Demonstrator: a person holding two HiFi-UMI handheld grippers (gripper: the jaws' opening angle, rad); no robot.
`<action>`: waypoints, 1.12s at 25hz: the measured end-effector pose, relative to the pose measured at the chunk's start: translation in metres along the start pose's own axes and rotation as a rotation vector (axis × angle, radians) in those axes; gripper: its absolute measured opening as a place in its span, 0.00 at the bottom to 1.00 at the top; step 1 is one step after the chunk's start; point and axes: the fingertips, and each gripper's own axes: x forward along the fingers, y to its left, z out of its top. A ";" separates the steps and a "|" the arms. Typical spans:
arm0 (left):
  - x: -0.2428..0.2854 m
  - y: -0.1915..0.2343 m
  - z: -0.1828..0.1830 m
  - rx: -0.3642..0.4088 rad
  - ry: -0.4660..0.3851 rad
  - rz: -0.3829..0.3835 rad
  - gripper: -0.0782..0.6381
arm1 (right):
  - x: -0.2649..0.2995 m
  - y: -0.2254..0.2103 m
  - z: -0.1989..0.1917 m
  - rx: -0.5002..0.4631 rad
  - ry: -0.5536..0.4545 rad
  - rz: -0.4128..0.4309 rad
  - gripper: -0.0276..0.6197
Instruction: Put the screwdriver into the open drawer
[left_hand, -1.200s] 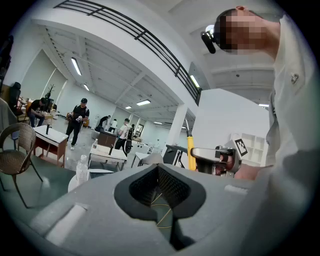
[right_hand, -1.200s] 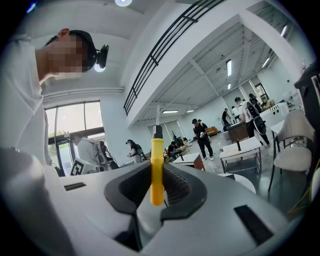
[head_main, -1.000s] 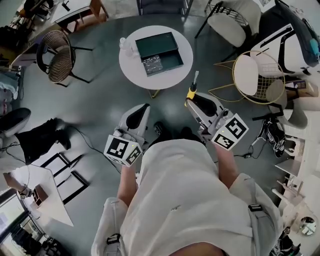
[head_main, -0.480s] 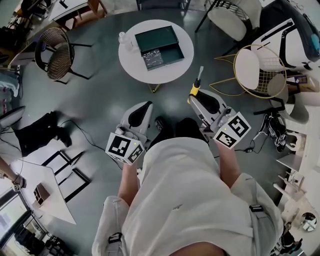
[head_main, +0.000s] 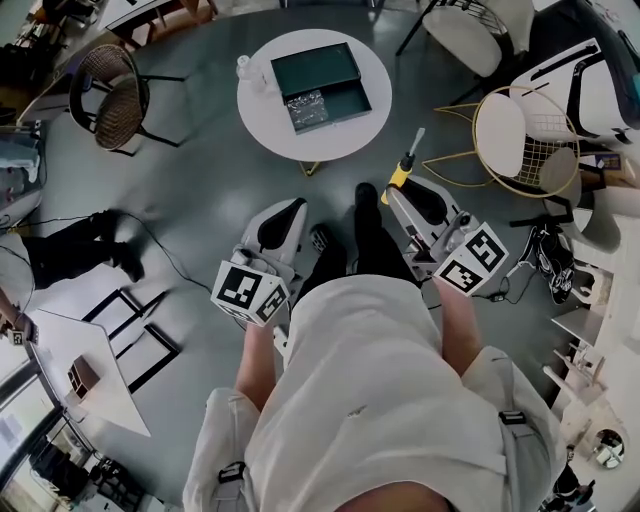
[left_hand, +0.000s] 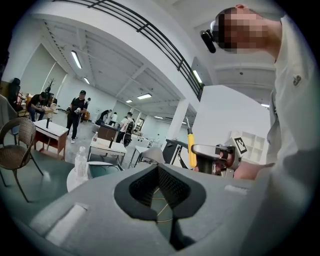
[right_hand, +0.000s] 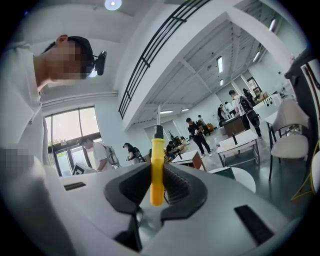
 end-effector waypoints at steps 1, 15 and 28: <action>0.004 0.001 0.001 -0.001 -0.001 0.008 0.12 | 0.001 -0.004 0.002 0.001 0.001 0.005 0.16; 0.097 0.004 0.043 0.007 -0.035 0.098 0.12 | 0.020 -0.087 0.065 -0.028 0.000 0.119 0.17; 0.191 -0.001 0.058 -0.032 -0.052 0.179 0.12 | 0.037 -0.156 0.087 -0.009 0.077 0.263 0.17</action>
